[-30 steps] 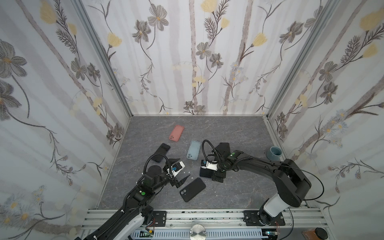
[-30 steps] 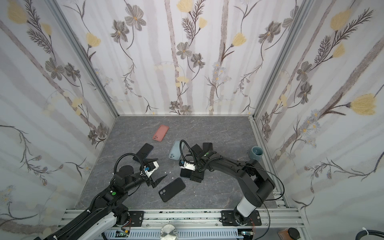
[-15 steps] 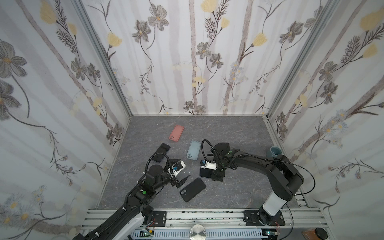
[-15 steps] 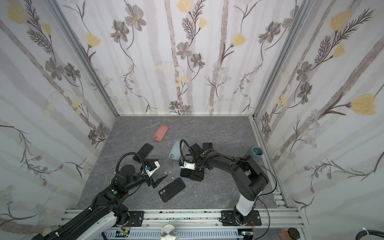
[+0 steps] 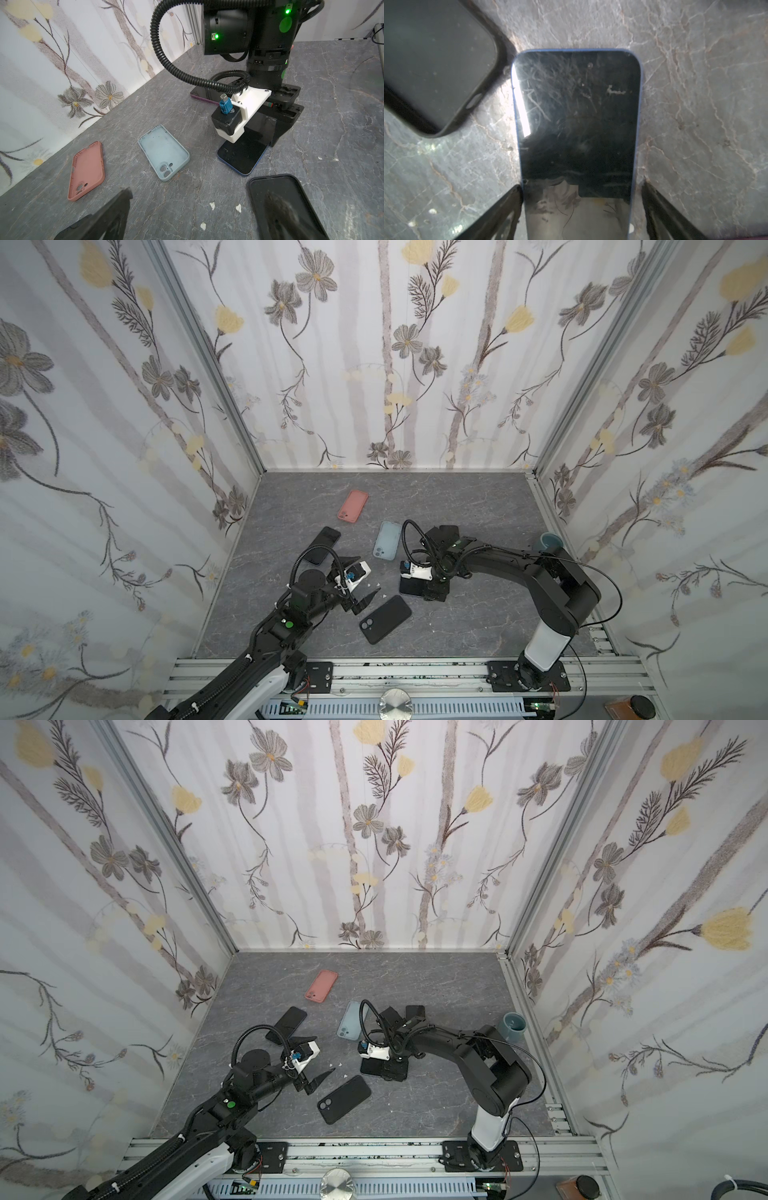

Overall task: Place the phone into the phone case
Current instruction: 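Close the right gripper on the blue-edged phone's end, then lift the phone with the right gripper toward the left gripper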

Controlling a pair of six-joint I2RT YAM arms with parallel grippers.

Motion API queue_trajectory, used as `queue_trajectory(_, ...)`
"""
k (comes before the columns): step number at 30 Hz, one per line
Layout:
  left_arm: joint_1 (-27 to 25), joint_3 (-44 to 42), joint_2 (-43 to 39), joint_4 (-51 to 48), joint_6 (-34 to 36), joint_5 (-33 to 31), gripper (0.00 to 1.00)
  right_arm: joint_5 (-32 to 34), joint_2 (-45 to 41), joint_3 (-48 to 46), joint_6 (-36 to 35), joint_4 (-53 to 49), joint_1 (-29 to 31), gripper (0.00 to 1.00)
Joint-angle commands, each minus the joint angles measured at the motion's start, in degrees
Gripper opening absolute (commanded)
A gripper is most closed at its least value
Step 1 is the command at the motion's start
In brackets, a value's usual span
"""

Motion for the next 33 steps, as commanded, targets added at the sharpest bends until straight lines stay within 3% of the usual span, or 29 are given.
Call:
queue_trajectory(1,-0.09,-0.27,0.23,3.13,-0.51,-0.51,1.00,1.01,0.36,-0.22,-0.23,-0.99,0.01,0.84)
queue_trajectory(16,-0.31,0.29,3.22,4.19,-4.07,-4.76,1.00,-0.47,-2.55,-1.45,-0.27,-0.72,0.05,0.65)
queue_trajectory(22,-0.25,5.82,8.16,-1.36,-8.65,-5.52,1.00,-1.45,-4.96,-2.94,-0.24,0.33,-0.08,0.59)
queue_trajectory(30,-0.22,19.20,15.39,-12.51,-26.72,-7.66,1.00,-2.90,-12.35,-4.40,0.67,1.57,-1.36,0.56)
queue_trajectory(33,-0.23,25.02,19.27,-17.16,-34.80,-4.87,0.98,-3.70,-15.91,-4.29,1.43,2.09,-1.67,0.56)
